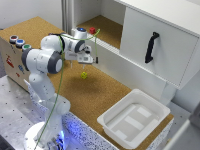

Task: Slide right the yellow block

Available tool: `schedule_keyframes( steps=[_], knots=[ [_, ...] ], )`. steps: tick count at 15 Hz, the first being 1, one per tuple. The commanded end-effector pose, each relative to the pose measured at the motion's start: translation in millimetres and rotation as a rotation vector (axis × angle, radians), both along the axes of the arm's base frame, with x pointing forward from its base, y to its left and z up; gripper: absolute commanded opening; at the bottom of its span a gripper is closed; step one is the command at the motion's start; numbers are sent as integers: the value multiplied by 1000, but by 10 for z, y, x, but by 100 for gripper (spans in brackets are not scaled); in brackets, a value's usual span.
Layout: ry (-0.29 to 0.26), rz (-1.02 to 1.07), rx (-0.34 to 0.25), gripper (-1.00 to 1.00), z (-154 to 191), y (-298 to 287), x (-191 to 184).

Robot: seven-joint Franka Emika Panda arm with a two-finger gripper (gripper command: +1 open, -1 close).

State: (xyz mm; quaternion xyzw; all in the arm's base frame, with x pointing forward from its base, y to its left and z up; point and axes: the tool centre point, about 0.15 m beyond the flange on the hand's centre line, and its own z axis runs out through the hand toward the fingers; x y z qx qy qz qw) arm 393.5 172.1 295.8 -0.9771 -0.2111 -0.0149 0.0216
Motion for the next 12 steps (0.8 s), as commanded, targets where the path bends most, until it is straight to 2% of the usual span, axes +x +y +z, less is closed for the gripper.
schedule_keyframes(
  steps=[1,2,4,6,8,9,11,12],
  knots=[
    [-43,-271,100,100,-247,57,-3],
    [-48,-275,95,100,-291,119,20],
    [-93,-231,68,100,-326,291,74],
    [-96,-177,36,100,-407,432,98],
    [-72,-160,44,100,-503,504,138],
    [-70,-152,50,-100,-538,514,159],
    [-37,-144,80,-100,-645,506,189],
    [-36,-154,64,-100,-683,466,209]
  ],
)
